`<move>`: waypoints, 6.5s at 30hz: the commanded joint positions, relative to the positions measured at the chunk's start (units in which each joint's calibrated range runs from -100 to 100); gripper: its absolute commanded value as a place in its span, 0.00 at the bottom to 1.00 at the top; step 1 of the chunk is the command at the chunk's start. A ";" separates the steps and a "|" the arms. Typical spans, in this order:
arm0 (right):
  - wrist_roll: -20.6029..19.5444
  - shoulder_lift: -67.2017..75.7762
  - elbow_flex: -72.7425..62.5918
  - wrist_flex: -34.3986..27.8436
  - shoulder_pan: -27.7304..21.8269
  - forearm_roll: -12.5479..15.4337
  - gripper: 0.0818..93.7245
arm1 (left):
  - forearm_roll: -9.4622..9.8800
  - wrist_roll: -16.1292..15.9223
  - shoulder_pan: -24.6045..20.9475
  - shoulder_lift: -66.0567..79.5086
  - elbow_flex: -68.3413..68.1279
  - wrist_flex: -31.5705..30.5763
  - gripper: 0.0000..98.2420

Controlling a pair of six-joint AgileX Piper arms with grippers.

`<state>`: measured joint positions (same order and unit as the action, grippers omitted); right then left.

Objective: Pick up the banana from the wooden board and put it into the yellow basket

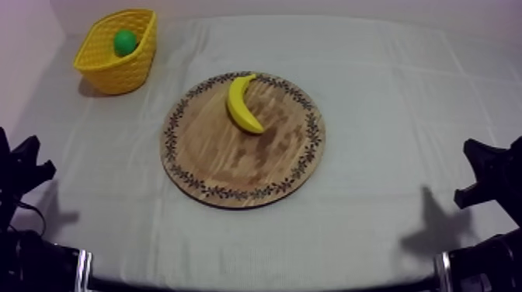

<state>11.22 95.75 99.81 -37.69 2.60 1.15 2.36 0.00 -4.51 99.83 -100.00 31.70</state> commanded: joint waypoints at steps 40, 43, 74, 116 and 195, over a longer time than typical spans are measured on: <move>0.01 0.00 -0.03 0.02 0.00 0.00 0.00 | -0.16 0.02 0.42 -30.06 31.01 3.67 0.00; 0.00 0.00 -0.03 0.02 0.00 0.00 0.00 | 0.78 0.63 2.06 -38.18 41.77 8.33 0.00; -0.01 0.00 -0.03 0.02 0.00 0.00 0.00 | 8.02 8.86 23.45 -89.78 103.21 45.00 0.00; 0.00 0.00 -0.03 0.02 0.00 0.00 0.00 | 5.78 19.81 29.87 -118.08 112.07 50.36 0.68; -0.01 0.00 -0.03 0.02 0.00 0.00 0.00 | 4.91 21.84 33.05 -148.54 114.18 37.04 0.56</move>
<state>11.22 95.75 99.81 -37.67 2.60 1.15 7.21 21.83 28.55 -48.67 14.12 68.80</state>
